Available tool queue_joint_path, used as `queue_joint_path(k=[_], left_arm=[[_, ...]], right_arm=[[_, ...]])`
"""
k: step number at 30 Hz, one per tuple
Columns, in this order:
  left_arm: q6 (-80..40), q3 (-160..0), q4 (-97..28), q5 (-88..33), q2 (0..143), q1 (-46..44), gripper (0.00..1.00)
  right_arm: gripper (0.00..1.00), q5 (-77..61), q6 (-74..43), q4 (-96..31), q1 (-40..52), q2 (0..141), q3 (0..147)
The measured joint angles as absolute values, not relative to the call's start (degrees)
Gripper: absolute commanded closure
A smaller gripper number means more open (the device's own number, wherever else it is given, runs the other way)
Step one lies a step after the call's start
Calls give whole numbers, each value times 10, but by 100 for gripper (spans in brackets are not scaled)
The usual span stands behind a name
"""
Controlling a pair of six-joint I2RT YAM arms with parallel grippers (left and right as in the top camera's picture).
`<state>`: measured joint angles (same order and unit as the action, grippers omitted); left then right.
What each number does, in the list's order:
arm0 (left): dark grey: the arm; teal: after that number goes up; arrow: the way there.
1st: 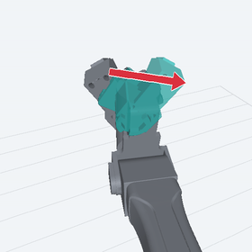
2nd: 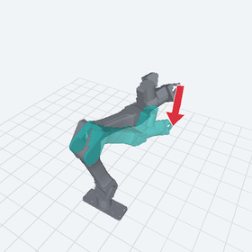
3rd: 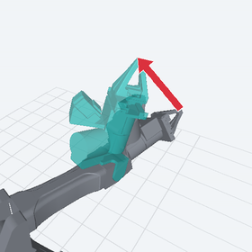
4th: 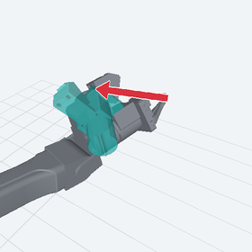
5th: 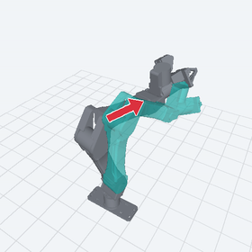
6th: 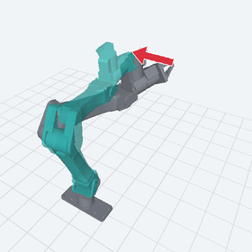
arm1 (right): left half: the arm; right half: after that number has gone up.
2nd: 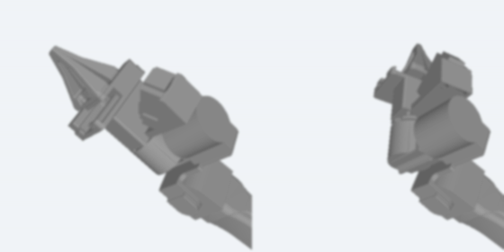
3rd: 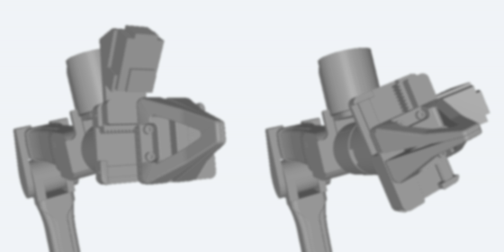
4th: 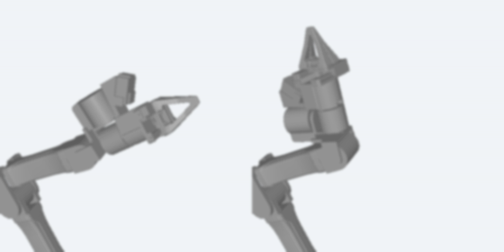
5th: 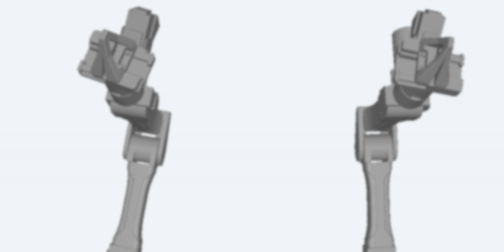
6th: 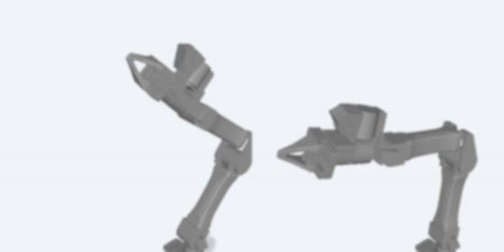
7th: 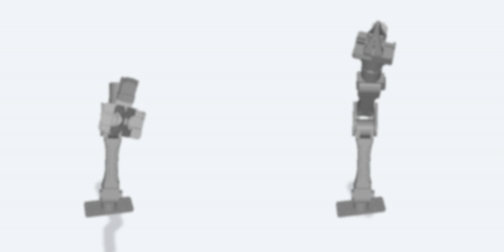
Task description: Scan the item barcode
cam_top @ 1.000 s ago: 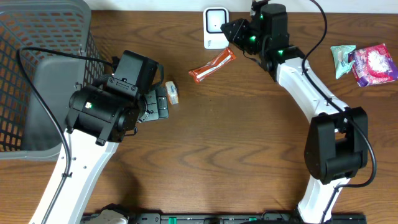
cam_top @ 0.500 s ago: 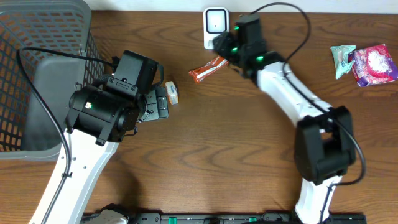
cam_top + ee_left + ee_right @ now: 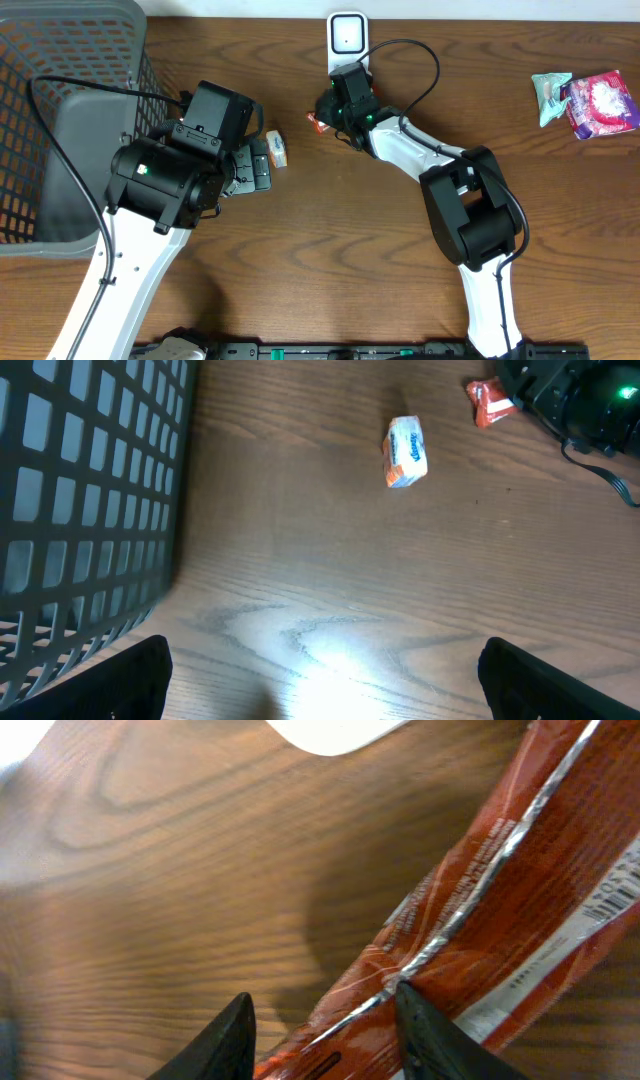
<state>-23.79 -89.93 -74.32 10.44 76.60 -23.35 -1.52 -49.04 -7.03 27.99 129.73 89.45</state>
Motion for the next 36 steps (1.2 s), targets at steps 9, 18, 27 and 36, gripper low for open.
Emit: queue_joint_path(k=[9,18,27,36], left_arm=[[-238,-899,-743,104,766,-234,2],[-238,-899,-743,104,766,-234,2],[-238,-899,-743,104,766,-234,2],[-238,-899,-743,104,766,-234,2]], right_arm=[[62,28,-471,-293,267,1259,908],[29,116,-401,-439,264,1180,893],[29,190,-417,-460,264,1175,893],[41,236,-418,-460,264,1245,893]])
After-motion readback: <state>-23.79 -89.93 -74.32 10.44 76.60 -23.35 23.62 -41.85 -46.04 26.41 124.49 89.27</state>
